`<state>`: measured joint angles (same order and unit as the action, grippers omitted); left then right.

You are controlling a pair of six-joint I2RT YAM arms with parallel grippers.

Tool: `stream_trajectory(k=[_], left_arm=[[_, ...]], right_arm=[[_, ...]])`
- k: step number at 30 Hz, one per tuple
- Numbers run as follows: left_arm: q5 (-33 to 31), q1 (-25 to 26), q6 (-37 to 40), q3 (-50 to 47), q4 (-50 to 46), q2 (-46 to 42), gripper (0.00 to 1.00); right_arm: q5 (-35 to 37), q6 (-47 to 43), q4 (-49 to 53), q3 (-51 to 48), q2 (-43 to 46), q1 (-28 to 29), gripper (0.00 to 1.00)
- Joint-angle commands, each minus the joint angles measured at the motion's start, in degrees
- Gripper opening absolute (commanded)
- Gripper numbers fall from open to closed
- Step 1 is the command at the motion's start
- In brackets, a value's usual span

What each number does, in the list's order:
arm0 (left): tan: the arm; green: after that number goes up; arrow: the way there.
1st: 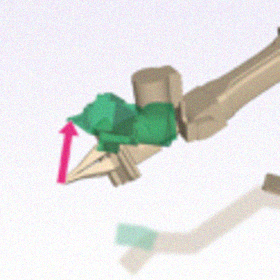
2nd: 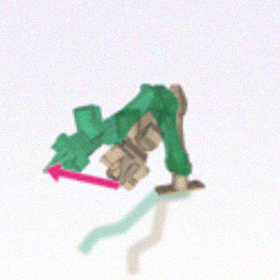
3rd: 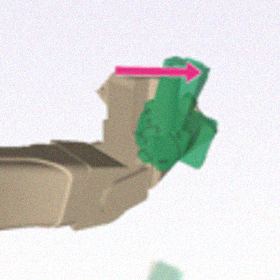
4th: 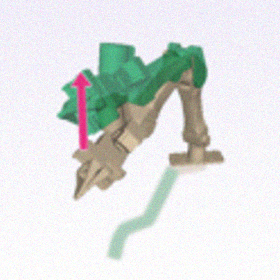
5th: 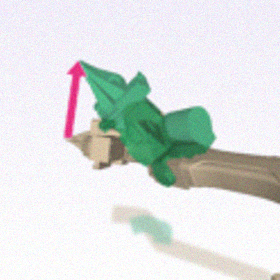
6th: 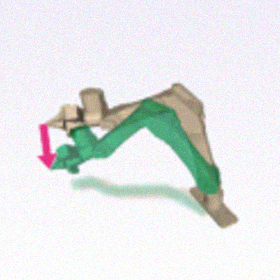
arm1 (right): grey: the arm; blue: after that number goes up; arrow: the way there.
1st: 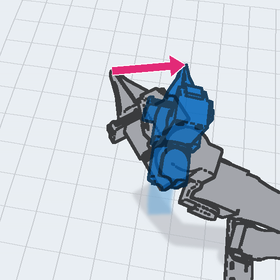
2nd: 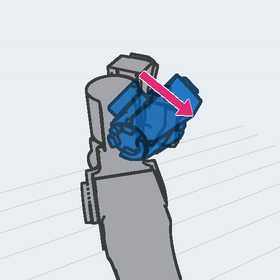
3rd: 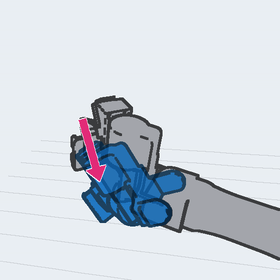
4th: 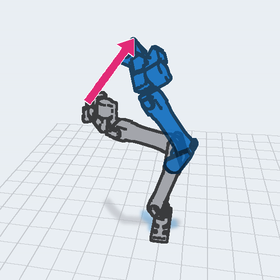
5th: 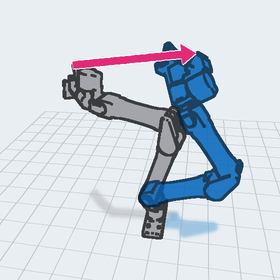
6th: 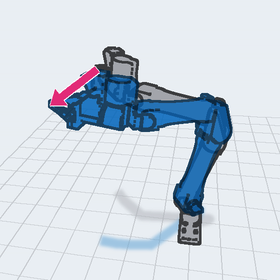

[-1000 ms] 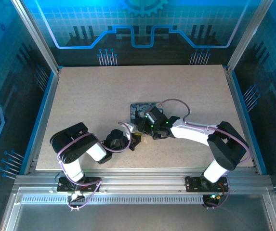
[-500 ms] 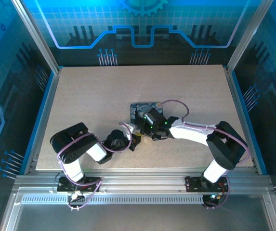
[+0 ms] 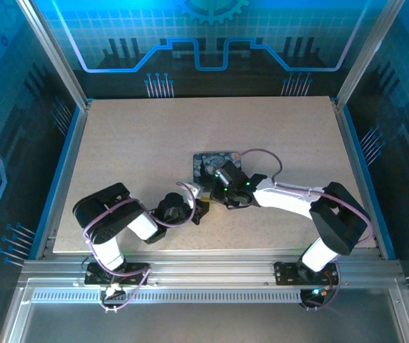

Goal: Unlock a padlock with a key

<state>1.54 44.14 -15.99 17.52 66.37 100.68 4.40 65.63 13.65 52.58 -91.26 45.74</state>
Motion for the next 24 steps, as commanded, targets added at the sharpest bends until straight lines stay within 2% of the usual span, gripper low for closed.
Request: stream_trajectory(k=[1, 6, 11, 16, 24], left_arm=[[0.8, 0.3, 1.8, 0.0, 3.0, -1.5, 0.02], [1.4, 0.5, 2.2, -0.7, 4.3, -1.5, 0.09], [1.5, 0.7, 2.1, -1.9, 5.1, -2.4, 0.22], [1.8, 0.6, 2.2, -2.4, 3.6, -4.2, 0.31], [2.1, 0.5, 1.0, -2.1, 1.6, -5.6, 0.32]], right_arm=[[3.1, -0.2, 2.0, -1.5, 1.9, -0.3, 0.00], [3.5, -0.2, 2.0, -1.9, 2.9, -0.5, 0.00], [4.2, -0.4, 2.1, -2.6, 3.9, -0.8, 0.00], [3.5, -0.7, 0.3, -5.8, 5.8, -1.9, 0.00], [3.1, -2.1, -1.7, -8.8, 8.3, -2.9, 0.00]])
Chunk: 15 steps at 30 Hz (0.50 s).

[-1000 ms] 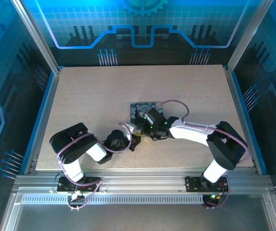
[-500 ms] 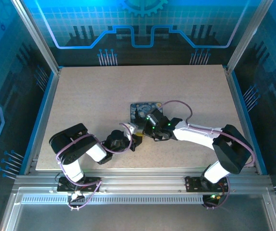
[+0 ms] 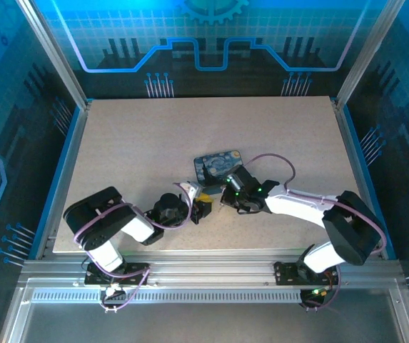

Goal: Unlock a padlock with a key

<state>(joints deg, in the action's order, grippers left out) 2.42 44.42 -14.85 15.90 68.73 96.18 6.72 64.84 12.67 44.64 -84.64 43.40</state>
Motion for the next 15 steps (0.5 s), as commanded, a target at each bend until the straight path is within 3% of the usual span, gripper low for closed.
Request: stream_trajectory(k=[1, 6, 15], left_arm=[[1.4, 0.2, -0.6, -0.3, -1.1, -1.3, 0.32], [2.8, -0.3, -2.8, 2.6, -9.5, -5.3, 0.32], [2.8, -0.3, -0.5, 6.8, -25.0, -15.7, 0.32]], right_arm=[[0.7, -1.7, -1.4, -1.7, 2.2, -0.6, 0.00], [1.0, -4.5, -2.6, -5.0, 6.0, -1.5, 0.00], [-4.5, -10.2, -5.4, -10.1, 12.9, -7.6, 0.00]])
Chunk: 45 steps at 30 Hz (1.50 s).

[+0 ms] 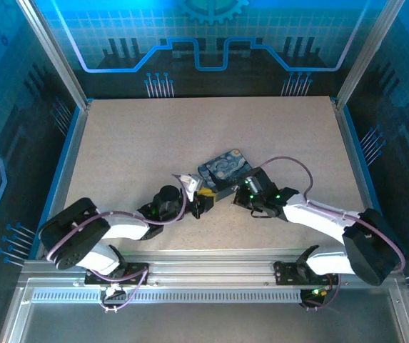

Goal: Unlock a padlock with a key

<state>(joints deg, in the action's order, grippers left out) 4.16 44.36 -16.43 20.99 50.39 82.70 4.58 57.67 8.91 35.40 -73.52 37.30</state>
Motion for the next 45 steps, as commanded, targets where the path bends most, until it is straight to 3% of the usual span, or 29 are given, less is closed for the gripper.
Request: stream_trajectory(k=[1, 15, 25, 36, 40, 45], left_arm=[[0.9, -0.3, 1.2, 2.0, -8.1, -2.9, 0.32], [0.3, -0.5, 0.5, 3.2, -12.5, -5.3, 0.33], [1.0, -1.0, 0.5, 2.7, -12.5, -4.9, 0.34], [-0.8, -2.9, 0.9, 2.9, -21.1, -11.3, 0.34], [-4.5, -4.1, 0.6, 4.2, -29.8, -15.4, 0.35], [-9.0, -6.9, 1.5, 7.0, -43.9, -21.9, 0.40]], right_arm=[[-2.9, -3.3, -1.9, -1.3, 2.3, -2.2, 0.00], [-12.9, -9.9, -4.9, -2.0, 1.6, -11.7, 0.00], [-14.5, -10.3, -2.9, -2.4, 2.9, -12.5, 0.00], [-8.3, -15.8, 10.6, 0.3, 13.8, -9.3, 0.00], [-4.5, -17.1, 14.0, 4.4, 14.2, -4.6, 0.00], [0.3, -17.7, 14.4, 11.7, 8.8, 4.3, 0.00]])
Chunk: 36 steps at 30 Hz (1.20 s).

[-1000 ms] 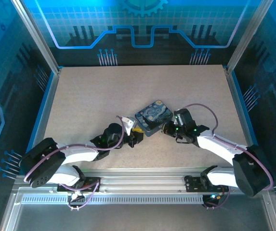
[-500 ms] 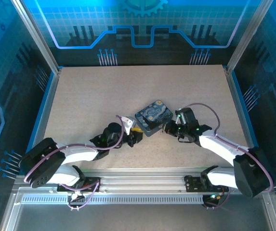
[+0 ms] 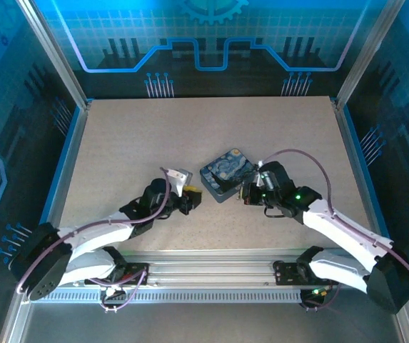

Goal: Unlock a padlock with a key

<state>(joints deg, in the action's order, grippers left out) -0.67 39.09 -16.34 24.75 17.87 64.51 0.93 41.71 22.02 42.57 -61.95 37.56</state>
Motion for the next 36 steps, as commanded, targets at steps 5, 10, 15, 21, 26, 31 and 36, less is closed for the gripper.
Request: stream_trajectory(k=[5, 10, 15, 21, 26, 31, 36], left_arm=[[-6.7, -6.4, 1.0, 8.3, -25.9, -6.8, 0.45], [-9.1, -14.5, -2.2, 11.4, -36.4, -8.8, 0.52], [-12.6, -20.8, -3.0, 12.6, -42.6, -13.2, 0.64], [-12.6, -24.4, -3.5, 10.7, -42.8, -16.8, 0.70], [-12.7, -25.2, -3.5, 10.0, -42.1, -16.6, 0.72], [-12.6, -25.3, -3.4, 9.6, -41.7, -16.5, 0.73], [-12.3, -25.3, -3.1, 9.2, -40.8, -16.5, 0.73]], right_arm=[[2.6, -0.3, -3.8, 12.1, -13.3, 9.8, 0.00], [0.4, 2.1, -7.1, 20.5, -24.4, 14.4, 0.00], [-4.1, 6.2, -11.4, 27.8, -36.0, 18.4, 0.00], [-11.2, 10.2, -15.1, 35.1, -48.5, 20.0, 0.00], [-10.2, 12.1, -15.1, 39.5, -54.9, 20.1, 0.00], [-7.7, 12.3, -13.1, 41.5, -58.7, 19.8, 0.00], [-6.2, 11.5, -11.3, 41.2, -59.4, 19.3, 0.02]])
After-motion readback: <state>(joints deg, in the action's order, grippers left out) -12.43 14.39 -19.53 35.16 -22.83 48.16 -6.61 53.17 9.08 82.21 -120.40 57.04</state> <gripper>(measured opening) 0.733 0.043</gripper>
